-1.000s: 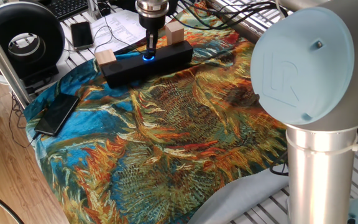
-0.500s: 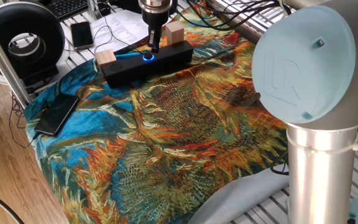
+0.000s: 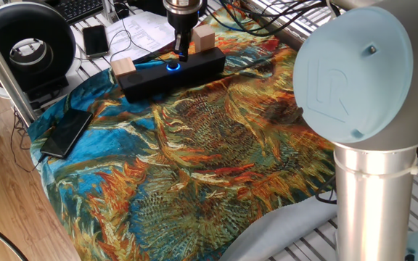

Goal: Turn the knob to increase the volume of the speaker

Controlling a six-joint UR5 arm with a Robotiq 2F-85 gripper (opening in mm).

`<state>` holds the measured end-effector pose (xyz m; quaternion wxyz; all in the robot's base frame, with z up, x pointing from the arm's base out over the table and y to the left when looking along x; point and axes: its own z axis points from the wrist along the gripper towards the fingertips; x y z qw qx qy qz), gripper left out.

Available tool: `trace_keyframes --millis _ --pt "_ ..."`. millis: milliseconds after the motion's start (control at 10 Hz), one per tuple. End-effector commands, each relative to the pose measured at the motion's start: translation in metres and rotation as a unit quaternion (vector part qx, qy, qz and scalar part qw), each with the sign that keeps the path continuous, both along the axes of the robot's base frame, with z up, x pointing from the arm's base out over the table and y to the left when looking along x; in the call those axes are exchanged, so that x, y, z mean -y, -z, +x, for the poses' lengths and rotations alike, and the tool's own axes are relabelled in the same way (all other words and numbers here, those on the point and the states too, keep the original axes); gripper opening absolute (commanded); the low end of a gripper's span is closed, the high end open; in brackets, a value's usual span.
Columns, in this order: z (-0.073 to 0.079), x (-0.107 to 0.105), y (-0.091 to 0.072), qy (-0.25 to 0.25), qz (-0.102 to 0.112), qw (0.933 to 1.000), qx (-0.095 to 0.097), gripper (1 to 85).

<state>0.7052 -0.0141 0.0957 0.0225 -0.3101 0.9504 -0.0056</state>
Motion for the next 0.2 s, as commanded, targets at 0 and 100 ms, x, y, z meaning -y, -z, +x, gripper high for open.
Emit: trace_keyframes --millis 0,100 --pt "-0.0038 -0.0003 -0.0025 0.003 0.008 0.9999 -0.007 2.3" --pt "-0.0033 -0.0009 -0.0026 0.005 0.01 0.9999 -0.007 2.0"
